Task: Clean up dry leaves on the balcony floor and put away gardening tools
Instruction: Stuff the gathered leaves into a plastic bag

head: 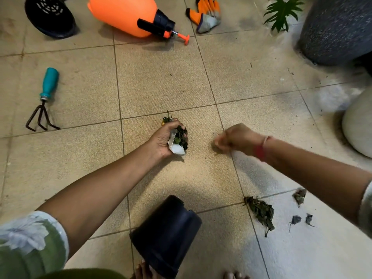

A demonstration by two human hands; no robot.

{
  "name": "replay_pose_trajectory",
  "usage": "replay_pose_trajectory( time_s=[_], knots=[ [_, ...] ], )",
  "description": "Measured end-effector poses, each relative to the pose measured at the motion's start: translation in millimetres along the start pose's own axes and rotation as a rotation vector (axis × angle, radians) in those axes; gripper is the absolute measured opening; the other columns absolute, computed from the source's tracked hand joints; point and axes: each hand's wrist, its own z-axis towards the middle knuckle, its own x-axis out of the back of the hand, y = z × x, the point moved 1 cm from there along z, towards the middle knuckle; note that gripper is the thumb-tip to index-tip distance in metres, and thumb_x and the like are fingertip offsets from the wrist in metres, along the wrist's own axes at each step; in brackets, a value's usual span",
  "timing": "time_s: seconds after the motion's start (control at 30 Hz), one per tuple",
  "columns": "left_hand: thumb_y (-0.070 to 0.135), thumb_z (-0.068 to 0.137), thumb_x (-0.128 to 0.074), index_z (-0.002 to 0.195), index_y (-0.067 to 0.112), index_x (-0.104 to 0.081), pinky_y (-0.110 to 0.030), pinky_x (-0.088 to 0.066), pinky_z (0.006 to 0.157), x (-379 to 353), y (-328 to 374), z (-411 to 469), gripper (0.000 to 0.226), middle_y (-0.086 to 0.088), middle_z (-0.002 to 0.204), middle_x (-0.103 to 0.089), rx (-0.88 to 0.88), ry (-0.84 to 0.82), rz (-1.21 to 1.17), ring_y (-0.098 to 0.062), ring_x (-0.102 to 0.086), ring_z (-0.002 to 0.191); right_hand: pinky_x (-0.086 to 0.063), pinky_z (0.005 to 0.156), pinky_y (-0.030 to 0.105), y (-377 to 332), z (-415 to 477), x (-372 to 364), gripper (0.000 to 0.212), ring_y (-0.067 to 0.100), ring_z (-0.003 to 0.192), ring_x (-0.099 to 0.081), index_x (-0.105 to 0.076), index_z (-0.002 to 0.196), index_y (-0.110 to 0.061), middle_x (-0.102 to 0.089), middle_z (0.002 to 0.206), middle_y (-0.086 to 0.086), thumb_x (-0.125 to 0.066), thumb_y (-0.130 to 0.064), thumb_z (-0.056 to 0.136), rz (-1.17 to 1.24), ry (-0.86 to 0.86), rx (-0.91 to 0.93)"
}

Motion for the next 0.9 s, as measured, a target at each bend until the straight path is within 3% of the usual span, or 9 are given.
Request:
replay_pose_trajectory(
  time_s=[0.07, 0.13, 0.27, 0.37, 0.5, 0.67, 0.73, 0.8, 0.9],
  knots=[
    [0.000, 0.082, -0.051, 0.056, 0.012, -0.055, -0.023, -0.046, 0.051, -2.2, -2.8, -0.8, 0.029, -0.004, 0.060, -0.055, 0.006, -0.037, -0.017, -0.013, -0.051, 0.048, -0.058, 0.064, 0.019, -26.5, -2.3, 2.8, 0.009, 0.015, 0.074, -0.069, -0.066, 0.088, 0.001, -0.071, 0.080, 0.009, -0.060, 0.004, 0.082, 0.542, -0.081, -0.110],
    [0.000, 0.082, -0.049, 0.049, 0.014, -0.061, -0.021, -0.045, 0.051, -4.2, -5.6, -2.8, 0.038, -0.003, 0.059, -0.057, 0.010, -0.091, 0.002, -0.012, -0.051, 0.047, -0.057, 0.065, 0.018, -47.0, -2.1, -2.6, 0.011, 0.013, 0.070, -0.069, -0.066, 0.086, 0.000, -0.071, 0.074, 0.007, -0.062, 0.008, 0.079, 0.640, -0.055, 0.014],
    [-0.002, 0.081, -0.049, 0.062, 0.012, -0.064, -0.021, -0.048, 0.048, -11.7, -8.1, -8.0, 0.029, -0.005, 0.072, -0.060, 0.014, -0.198, -0.067, -0.012, -0.052, 0.051, -0.054, 0.065, 0.015, -57.2, 0.7, -26.6, 0.015, 0.013, 0.073, -0.067, -0.067, 0.081, -0.005, -0.069, 0.072, 0.002, -0.065, 0.009, 0.078, 0.598, 0.097, 0.210],
    [0.000, 0.074, -0.055, 0.066, 0.013, -0.063, -0.021, -0.050, 0.051, -18.6, -6.8, -12.0, 0.017, -0.005, 0.069, -0.061, -0.001, -0.253, -0.079, -0.012, -0.055, 0.054, -0.053, 0.065, 0.017, -51.6, 3.3, -40.4, 0.014, 0.009, 0.070, -0.065, -0.069, 0.080, -0.008, -0.069, 0.078, 0.001, -0.067, 0.006, 0.079, 0.424, 0.198, 0.367],
    [-0.002, 0.078, -0.053, 0.057, 0.013, -0.069, -0.018, -0.050, 0.051, -22.8, -5.9, -8.9, 0.031, -0.002, 0.066, -0.062, -0.029, -0.278, -0.048, -0.011, -0.055, 0.058, -0.053, 0.063, 0.016, -45.6, 6.6, -47.5, 0.010, 0.008, 0.069, -0.067, -0.074, 0.085, -0.009, -0.071, 0.080, 0.000, -0.071, -0.002, 0.079, 0.042, 0.383, 0.599],
    [-0.001, 0.087, -0.044, 0.078, 0.011, -0.057, -0.020, -0.048, 0.055, -28.8, -11.2, -8.4, 0.019, 0.000, 0.062, -0.060, -0.034, -0.230, 0.038, -0.009, -0.056, 0.050, -0.052, 0.081, 0.027, -40.8, -0.1, -40.3, 0.014, 0.005, 0.081, -0.067, -0.071, 0.095, -0.019, -0.072, 0.087, -0.007, -0.065, -0.012, 0.085, -0.336, 0.424, 0.759],
    [0.000, 0.084, -0.047, 0.072, 0.012, -0.060, -0.025, -0.047, 0.063, -31.0, -6.9, -6.4, 0.021, 0.000, 0.064, -0.061, -0.050, -0.242, 0.020, -0.011, -0.057, 0.056, -0.037, 0.095, 0.034, -37.4, -5.6, -37.7, 0.023, 0.006, 0.093, -0.063, -0.061, 0.115, -0.026, -0.071, 0.089, -0.010, -0.054, -0.024, 0.093, -0.439, 0.431, 0.751],
    [0.003, 0.076, -0.053, 0.071, 0.011, -0.061, -0.031, -0.044, 0.074, -31.8, -0.3, -3.3, 0.012, -0.004, 0.073, -0.060, -0.059, -0.237, 0.026, -0.016, -0.056, 0.069, -0.021, 0.097, 0.035, -30.1, -13.7, -39.2, 0.038, 0.013, 0.112, -0.053, -0.041, 0.136, -0.028, -0.070, 0.096, -0.008, -0.037, -0.031, 0.098, -0.657, 0.435, 0.726],
    [0.008, 0.077, -0.056, 0.069, 0.011, -0.062, -0.034, -0.043, 0.072, -28.7, 1.3, -1.3, 0.010, -0.005, 0.072, -0.059, -0.034, -0.185, 0.167, -0.019, -0.056, 0.069, 0.000, 0.113, 0.048, -11.1, -19.1, -38.9, 0.053, 0.020, 0.139, -0.031, -0.010, 0.150, -0.022, -0.067, 0.116, 0.000, -0.024, -0.034, 0.100, -0.940, 0.343, 0.677]
  ],
)
